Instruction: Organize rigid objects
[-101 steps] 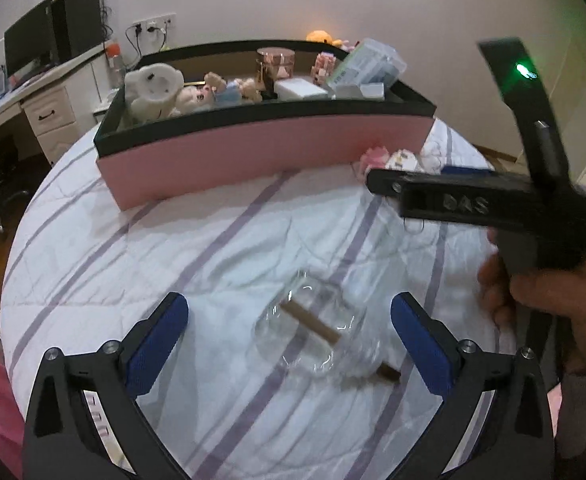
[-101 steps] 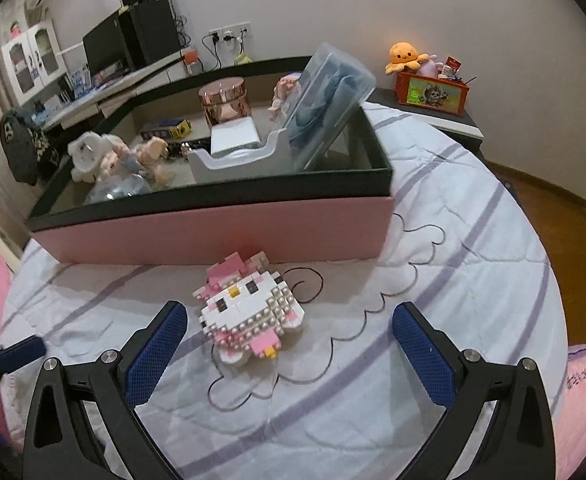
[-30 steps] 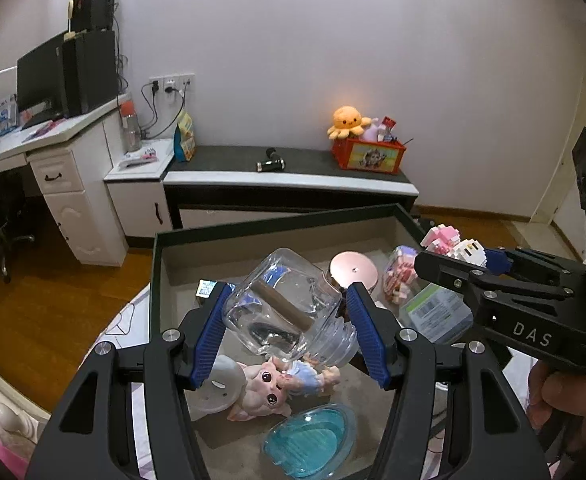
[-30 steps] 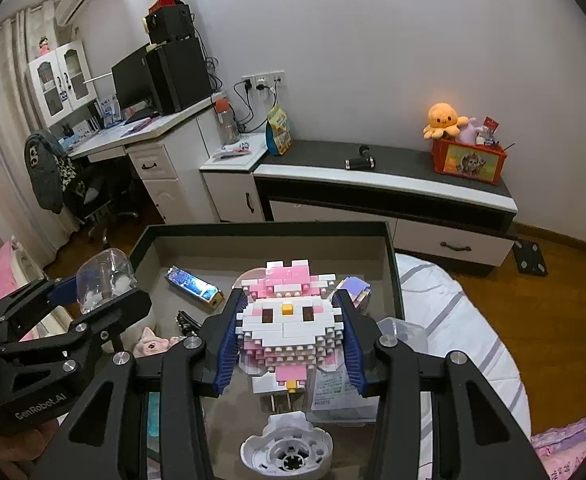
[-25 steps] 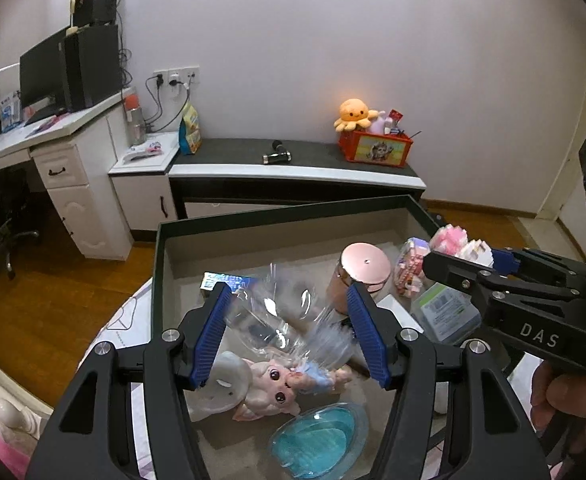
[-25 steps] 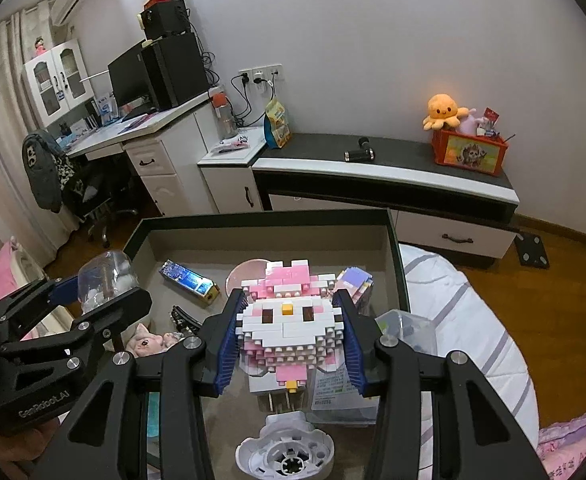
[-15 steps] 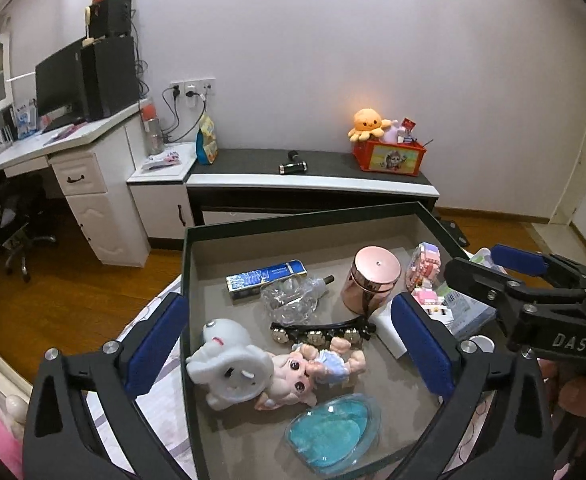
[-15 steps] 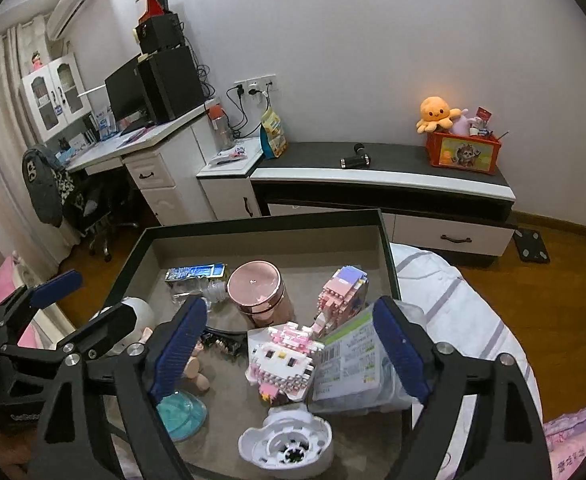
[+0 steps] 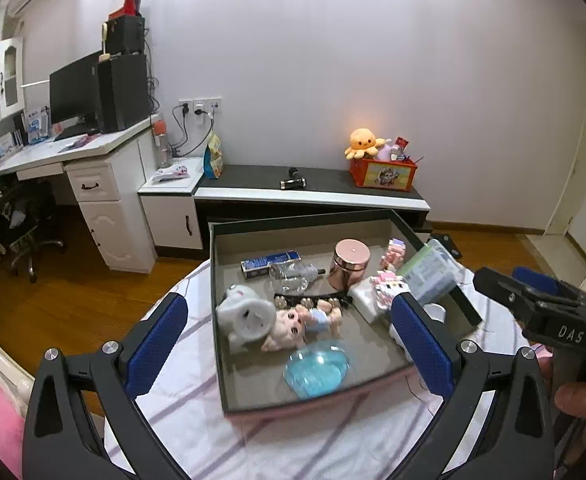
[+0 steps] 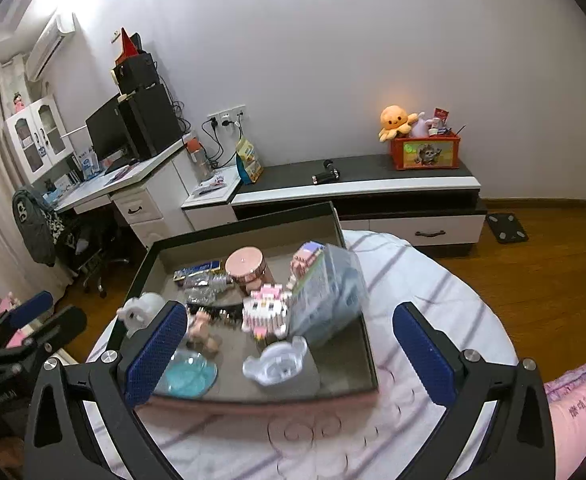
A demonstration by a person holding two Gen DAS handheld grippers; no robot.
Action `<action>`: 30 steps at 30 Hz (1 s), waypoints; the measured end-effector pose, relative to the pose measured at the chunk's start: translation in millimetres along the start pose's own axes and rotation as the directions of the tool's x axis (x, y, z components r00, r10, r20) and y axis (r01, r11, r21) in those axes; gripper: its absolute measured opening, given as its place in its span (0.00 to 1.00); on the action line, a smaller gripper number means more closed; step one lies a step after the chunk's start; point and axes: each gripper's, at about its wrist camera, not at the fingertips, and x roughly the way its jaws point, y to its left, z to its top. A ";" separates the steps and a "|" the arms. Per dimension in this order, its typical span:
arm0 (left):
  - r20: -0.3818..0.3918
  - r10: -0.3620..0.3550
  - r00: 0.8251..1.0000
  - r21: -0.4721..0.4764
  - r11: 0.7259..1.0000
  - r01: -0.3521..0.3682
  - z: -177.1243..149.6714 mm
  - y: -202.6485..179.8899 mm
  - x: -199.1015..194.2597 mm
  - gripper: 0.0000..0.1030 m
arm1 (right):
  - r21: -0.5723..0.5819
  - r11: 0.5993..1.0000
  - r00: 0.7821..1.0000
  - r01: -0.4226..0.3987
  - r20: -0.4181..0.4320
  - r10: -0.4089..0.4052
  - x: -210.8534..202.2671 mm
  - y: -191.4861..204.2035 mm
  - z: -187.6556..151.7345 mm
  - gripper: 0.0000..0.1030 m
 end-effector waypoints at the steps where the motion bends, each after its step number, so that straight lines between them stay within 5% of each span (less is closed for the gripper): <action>1: 0.005 -0.004 1.000 -0.002 1.000 0.004 -1.0 -0.8 -7.8 1.00 | 0.004 1.000 1.000 0.004 0.003 -0.004 -5.5 -0.1 -4.0 1.00; 30: 0.162 0.043 0.986 -0.062 0.998 -0.033 -126.1 -16.2 -183.3 1.00 | -0.114 0.988 0.977 0.101 0.197 -0.077 -180.9 54.1 -129.6 1.00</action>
